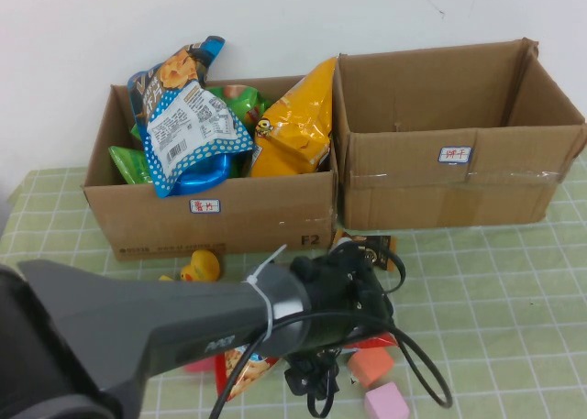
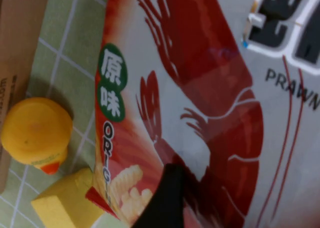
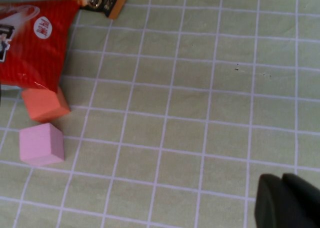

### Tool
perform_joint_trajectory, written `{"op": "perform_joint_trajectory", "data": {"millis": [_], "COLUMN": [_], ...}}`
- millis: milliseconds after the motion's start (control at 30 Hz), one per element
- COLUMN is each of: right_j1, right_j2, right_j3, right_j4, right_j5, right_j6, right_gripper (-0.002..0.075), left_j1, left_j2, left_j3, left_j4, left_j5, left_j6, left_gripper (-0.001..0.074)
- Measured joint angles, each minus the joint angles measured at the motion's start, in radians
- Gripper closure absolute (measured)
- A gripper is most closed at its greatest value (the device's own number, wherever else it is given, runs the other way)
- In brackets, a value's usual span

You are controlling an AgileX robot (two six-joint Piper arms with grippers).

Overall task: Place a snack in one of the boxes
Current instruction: Pick up the potato chip

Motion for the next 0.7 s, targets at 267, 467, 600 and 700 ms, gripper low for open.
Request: {"op": "perform_joint_trajectory", "data": {"millis": [267, 467, 600, 700], "right_j1": [0.000, 0.000, 0.000, 0.000], "right_j2": [0.000, 0.000, 0.000, 0.000], "right_j3": [0.000, 0.000, 0.000, 0.000], "right_j4": [0.000, 0.000, 0.000, 0.000], "right_j5": [0.000, 0.000, 0.000, 0.000], "right_j6": [0.000, 0.000, 0.000, 0.000], "right_gripper": [0.0728, 0.0728, 0.0728, 0.0728], "left_j1": [-0.001, -0.001, -0.001, -0.001], "left_j2": [0.027, 0.027, 0.025, 0.025], "left_j3": [0.000, -0.002, -0.018, -0.037], "left_j4": [0.060, 0.088, 0.100, 0.100], "left_j5": [0.000, 0.009, 0.028, 0.052], "left_j6": [-0.042, -0.048, -0.049, -0.049], "left_gripper": [0.0089, 0.0357, 0.0395, 0.0407]}}
